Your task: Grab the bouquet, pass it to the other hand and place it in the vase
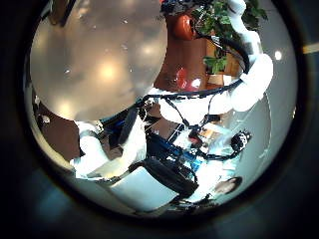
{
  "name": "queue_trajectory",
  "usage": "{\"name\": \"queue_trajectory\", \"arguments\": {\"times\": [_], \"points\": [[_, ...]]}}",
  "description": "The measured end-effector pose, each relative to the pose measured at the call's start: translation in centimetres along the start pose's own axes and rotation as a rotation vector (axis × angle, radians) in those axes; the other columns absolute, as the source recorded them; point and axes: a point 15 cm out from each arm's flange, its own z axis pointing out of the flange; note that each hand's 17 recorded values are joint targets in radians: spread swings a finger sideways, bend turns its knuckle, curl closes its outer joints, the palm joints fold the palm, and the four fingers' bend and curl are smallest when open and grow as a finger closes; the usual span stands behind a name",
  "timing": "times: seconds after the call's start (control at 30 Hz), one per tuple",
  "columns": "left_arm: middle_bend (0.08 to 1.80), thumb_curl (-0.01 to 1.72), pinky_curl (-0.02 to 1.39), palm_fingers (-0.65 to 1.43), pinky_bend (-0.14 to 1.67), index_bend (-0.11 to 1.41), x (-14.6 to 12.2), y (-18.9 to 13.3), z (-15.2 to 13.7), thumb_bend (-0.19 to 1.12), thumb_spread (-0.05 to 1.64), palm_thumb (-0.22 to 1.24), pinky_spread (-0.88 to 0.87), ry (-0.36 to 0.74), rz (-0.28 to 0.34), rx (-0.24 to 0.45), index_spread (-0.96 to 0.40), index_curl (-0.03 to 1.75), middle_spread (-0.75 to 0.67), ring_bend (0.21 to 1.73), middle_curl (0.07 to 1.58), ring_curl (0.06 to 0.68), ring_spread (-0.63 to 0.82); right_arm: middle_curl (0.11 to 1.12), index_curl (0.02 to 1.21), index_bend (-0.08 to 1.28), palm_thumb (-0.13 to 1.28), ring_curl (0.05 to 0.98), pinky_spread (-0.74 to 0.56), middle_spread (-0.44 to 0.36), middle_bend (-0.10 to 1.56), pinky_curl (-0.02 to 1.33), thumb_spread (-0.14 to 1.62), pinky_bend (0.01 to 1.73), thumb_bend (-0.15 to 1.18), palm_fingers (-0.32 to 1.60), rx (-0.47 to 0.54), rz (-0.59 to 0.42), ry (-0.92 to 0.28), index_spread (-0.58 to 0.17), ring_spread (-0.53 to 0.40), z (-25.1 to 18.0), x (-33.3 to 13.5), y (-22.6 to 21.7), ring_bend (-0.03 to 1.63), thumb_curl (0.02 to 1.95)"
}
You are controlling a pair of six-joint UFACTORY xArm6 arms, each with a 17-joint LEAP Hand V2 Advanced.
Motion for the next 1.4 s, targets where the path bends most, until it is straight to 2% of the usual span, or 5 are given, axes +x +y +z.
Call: {"name": "queue_trajectory", "arguments": {"times": [0.23,0.5,0.7,1.0,1.4], "points": [[0.20,0.33,0.26,0.14,0.18,0.19,-0.1,-0.5,-1.0,-0.02,1.12,0.39,0.54,0.102,-0.034,0.050,0.11,0.38,0.41,0.43,0.32,0.211,0.57,0.72,0.78,1.25,1.15,0.651,-0.18,-0.105,1.40,0.65,0.80,1.40,0.04,1.14,0.153,0.001,-0.206,-0.201,-0.182,-5.9,-2.5,-0.2,1.48,0.95],[0.20,0.34,0.25,0.17,0.18,0.18,0.5,-1.4,-2.3,-0.02,1.12,0.40,0.52,0.236,-0.043,0.108,0.11,0.38,0.39,0.44,0.34,0.211,0.57,0.71,0.78,1.25,1.15,0.661,-0.18,-0.104,1.41,0.69,0.81,1.37,0.03,1.14,0.206,0.010,-0.561,-0.199,-0.183,-10.6,-4.6,1.6,1.48,1.01],[0.20,0.34,0.25,0.17,0.18,0.18,1.4,-2.1,-3.3,-0.02,1.12,0.39,0.52,0.336,-0.019,0.161,0.11,0.38,0.38,0.44,0.34,0.211,0.56,0.71,0.78,1.26,1.14,0.666,-0.18,-0.103,1.41,0.72,0.81,1.35,0.01,1.14,0.165,-0.066,-0.800,-0.198,-0.183,-11.9,-7.4,3.6,1.47,1.05],[0.19,0.33,0.26,0.17,0.19,0.17,4.5,-4.5,-6.8,-0.03,1.10,0.34,0.51,0.658,0.035,0.293,0.14,0.37,0.38,0.47,0.34,0.215,0.55,0.71,0.77,1.26,1.14,0.673,-0.18,-0.103,1.42,0.77,0.81,1.32,0.00,1.14,0.053,-0.165,-1.035,-0.197,-0.183,-11.1,-10.5,7.3,1.47,1.11],[0.20,0.34,0.29,0.15,0.21,0.15,6.5,-6.4,-11.8,-0.03,1.06,0.31,0.50,0.953,0.090,0.391,0.18,0.33,0.39,0.51,0.35,0.222,0.54,0.70,0.77,1.26,1.14,0.683,-0.19,-0.094,1.42,0.83,0.83,1.27,0.00,1.14,-0.105,-0.318,-1.168,-0.197,-0.186,-9.1,-17.5,12.4,1.47,1.17]]}}
